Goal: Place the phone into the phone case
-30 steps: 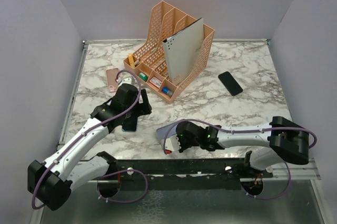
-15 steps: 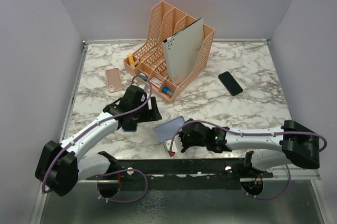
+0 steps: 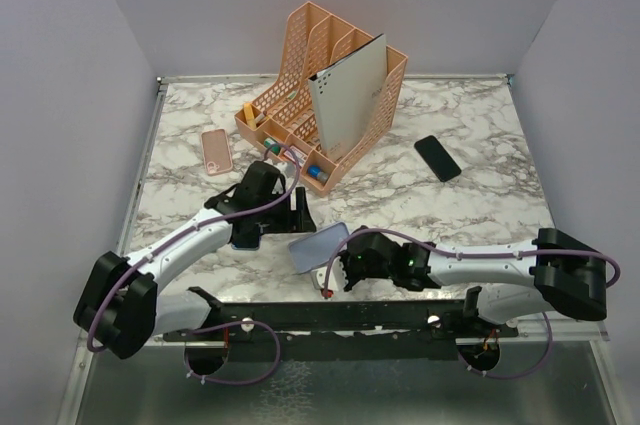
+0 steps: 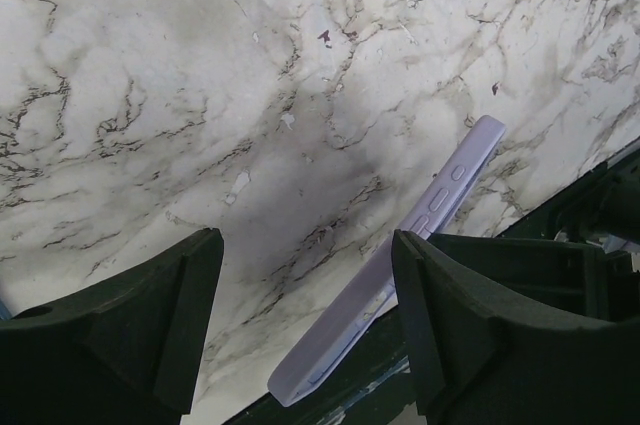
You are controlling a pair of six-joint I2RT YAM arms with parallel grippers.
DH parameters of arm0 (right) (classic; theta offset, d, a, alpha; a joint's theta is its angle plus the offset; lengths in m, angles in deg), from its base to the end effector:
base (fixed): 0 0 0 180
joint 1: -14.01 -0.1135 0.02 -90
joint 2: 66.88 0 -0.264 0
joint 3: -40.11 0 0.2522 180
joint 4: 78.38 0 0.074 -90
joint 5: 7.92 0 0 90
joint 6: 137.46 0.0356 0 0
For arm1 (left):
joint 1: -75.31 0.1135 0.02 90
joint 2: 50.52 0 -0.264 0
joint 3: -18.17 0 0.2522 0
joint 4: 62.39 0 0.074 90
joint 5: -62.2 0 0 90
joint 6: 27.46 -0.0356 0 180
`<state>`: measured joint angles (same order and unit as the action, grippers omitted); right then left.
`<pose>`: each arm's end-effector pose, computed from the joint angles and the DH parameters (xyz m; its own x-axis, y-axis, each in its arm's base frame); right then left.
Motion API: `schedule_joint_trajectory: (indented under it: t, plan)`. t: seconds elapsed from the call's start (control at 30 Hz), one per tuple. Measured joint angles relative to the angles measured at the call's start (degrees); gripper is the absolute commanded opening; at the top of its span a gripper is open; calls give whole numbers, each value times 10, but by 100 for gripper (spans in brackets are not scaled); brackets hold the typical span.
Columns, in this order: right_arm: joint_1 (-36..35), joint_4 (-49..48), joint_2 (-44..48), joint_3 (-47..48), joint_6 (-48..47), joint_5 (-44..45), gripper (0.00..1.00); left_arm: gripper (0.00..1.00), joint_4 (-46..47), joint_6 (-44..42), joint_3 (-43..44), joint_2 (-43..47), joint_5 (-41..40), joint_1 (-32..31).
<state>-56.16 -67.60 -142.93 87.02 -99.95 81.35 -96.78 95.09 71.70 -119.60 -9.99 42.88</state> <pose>0.0880 0.2454 0.1766 0.6162 -0.6294 -0.4735 -0.7474 -0.2779 -0.6034 0.1952 -0.1369 0.2099 -0.9086 -0.0296 -0.4165 0.2228 0.8092 -0.5436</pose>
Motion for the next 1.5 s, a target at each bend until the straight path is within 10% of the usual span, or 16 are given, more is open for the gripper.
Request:
schedule_joint_trajectory:
  t: [0.5, 1.5]
  plan:
    - [0, -7, 0, -10, 14, 12, 1, 32, 23, 5, -2, -78, -6, -15]
    - [1, -119, 103, -71, 186, 175, 55, 38, 27, 26, -7, -137, -12, -21]
